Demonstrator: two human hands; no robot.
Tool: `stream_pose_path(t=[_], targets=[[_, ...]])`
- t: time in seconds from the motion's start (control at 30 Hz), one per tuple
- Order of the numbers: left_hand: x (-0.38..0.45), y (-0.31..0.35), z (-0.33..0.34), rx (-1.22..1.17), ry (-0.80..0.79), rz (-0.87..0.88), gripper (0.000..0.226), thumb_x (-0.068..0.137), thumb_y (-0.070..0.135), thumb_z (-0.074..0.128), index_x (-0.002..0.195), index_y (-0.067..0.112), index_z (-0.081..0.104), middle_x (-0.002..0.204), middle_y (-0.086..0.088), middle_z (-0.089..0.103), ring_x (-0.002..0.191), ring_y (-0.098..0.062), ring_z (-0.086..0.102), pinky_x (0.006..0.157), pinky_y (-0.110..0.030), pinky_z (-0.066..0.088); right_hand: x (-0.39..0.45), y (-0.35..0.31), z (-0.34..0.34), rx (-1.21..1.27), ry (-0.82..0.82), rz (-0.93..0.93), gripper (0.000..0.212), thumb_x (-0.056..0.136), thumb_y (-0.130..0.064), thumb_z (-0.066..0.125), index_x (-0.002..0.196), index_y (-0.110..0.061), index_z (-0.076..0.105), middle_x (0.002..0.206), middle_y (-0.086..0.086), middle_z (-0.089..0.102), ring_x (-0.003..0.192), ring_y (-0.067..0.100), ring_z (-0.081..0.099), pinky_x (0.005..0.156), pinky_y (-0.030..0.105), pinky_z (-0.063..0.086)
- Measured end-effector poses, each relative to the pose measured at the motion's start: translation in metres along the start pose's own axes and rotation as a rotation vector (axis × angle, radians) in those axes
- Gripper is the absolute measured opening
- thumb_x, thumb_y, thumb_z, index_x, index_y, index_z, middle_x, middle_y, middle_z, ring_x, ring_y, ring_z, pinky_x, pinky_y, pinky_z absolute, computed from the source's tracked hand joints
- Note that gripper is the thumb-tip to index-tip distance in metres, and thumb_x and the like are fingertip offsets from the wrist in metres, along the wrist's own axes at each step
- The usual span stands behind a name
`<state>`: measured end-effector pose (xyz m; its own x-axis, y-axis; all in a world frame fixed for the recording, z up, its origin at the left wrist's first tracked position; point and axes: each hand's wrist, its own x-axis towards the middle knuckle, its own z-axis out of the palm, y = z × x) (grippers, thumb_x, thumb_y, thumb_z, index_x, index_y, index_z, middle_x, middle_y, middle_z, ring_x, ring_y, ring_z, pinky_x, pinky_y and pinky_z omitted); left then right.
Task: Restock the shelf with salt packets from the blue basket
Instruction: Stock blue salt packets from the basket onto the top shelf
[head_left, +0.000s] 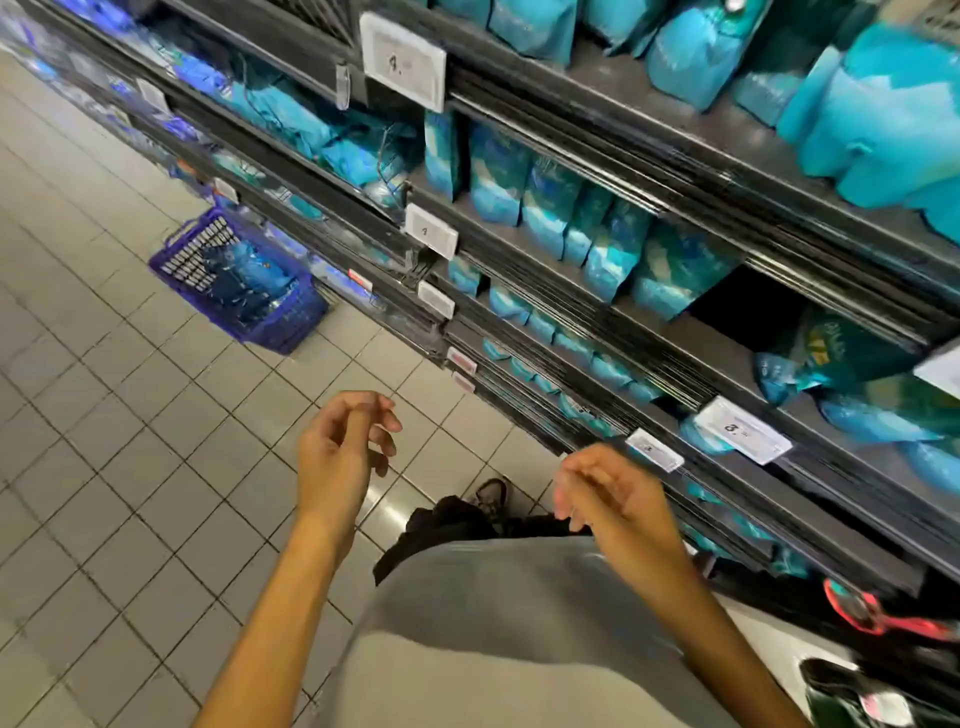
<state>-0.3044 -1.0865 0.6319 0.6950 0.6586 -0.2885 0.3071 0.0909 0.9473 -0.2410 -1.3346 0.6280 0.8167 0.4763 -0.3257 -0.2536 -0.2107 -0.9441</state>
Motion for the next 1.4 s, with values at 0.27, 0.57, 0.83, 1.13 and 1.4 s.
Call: stream_pose_path(t=[0.27,0.57,0.83,1.13,1.4], targets=[[-0.048,-0.045,-0.012,-0.033,0.264,-0.088,0.027,0.105,0.015,0.050,0.086,0.021,0.068,0.067,0.006,0.067,0.054,-0.007,0.057,0.043,-0.021,0.042,0.003,0.036,0.012,-0.203,-0.149,0.150,0.018,0.098,-0.007,0.061,0.083,-0.015,0.066,0.070,-0.001,0.070,0.062,0.006,0.064,0.056,0.017,0.049],[-0.092,-0.091,-0.045,-0.104,0.454,-0.256,0.042,0.106,0.010,0.045,0.077,0.029,0.069,0.069,0.003,0.069,0.053,-0.007,0.058,0.048,-0.020,0.044,0.038,0.029,0.072,-0.143,-0.359,0.212,0.018,0.097,-0.008,0.064,0.079,-0.012,0.066,0.064,0.003,0.066,0.056,0.012,0.059,0.050,0.020,0.048],[-0.082,-0.104,-0.120,-0.186,0.678,-0.331,0.019,0.104,0.012,0.053,0.094,0.014,0.068,0.070,0.001,0.070,0.055,-0.008,0.058,0.048,-0.023,0.044,0.126,-0.018,0.205,-0.186,-0.532,0.123,0.014,0.099,-0.003,0.057,0.087,-0.002,0.064,0.066,0.004,0.064,0.058,0.012,0.058,0.049,0.022,0.046],[0.024,-0.103,-0.277,-0.235,0.669,-0.391,0.015,0.102,0.009,0.052,0.100,0.013,0.067,0.075,-0.002,0.069,0.063,-0.018,0.059,0.053,-0.032,0.043,0.203,-0.042,0.368,-0.258,-0.508,0.157,0.019,0.099,-0.010,0.058,0.084,-0.013,0.069,0.069,0.003,0.068,0.061,0.015,0.064,0.051,0.026,0.049],[0.163,-0.069,-0.382,-0.253,0.614,-0.331,0.019,0.105,0.009,0.047,0.107,0.004,0.066,0.082,-0.006,0.067,0.064,-0.016,0.059,0.054,-0.030,0.045,0.255,-0.057,0.392,-0.284,-0.407,0.153,0.034,0.095,0.005,0.056,0.081,-0.022,0.072,0.070,0.009,0.068,0.062,0.019,0.061,0.049,0.022,0.046]])
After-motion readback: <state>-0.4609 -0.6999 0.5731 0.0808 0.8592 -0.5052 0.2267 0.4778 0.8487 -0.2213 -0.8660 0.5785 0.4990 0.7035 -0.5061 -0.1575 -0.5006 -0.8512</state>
